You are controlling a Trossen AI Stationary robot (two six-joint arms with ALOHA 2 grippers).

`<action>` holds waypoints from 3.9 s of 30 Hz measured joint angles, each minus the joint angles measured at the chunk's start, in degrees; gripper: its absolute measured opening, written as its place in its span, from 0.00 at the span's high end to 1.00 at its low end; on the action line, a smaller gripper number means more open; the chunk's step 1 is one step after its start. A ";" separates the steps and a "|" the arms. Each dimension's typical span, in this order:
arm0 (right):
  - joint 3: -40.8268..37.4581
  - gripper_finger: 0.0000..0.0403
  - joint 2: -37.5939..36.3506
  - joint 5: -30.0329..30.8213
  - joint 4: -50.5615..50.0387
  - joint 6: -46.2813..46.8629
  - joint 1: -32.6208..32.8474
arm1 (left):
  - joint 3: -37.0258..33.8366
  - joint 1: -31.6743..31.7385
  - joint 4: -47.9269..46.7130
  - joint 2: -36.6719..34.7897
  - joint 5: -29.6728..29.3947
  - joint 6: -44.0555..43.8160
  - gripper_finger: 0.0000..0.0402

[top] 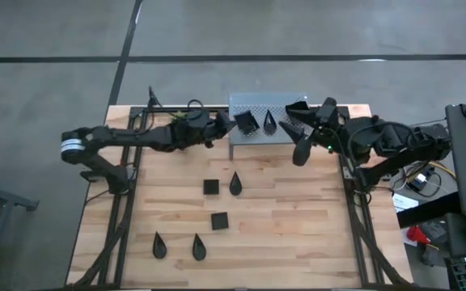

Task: Pick & Place Mini shaped plates
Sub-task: Stack the black square plate on top of the black square plate on the shelf

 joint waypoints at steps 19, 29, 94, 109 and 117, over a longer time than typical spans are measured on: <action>-0.06 0.50 -5.20 -0.07 -4.43 -2.71 0.01 | 6.54 0.31 -3.23 7.44 -3.87 -3.51 1.00; -0.07 0.50 -6.24 -0.07 -5.38 -3.88 0.01 | 6.48 0.33 -6.60 7.42 -3.87 -4.35 1.00; -0.06 0.50 -6.22 -0.12 -5.51 -5.64 0.01 | 6.43 -3.17 -12.69 2.70 10.61 7.28 0.78; -0.07 0.50 -6.20 -0.11 -5.46 -5.65 0.00 | 6.43 -9.73 -38.30 -2.73 11.63 8.30 0.78; -0.05 0.50 -6.22 -0.13 -5.46 -5.64 -0.01 | 5.99 -13.84 -47.93 -2.75 10.01 5.21 0.78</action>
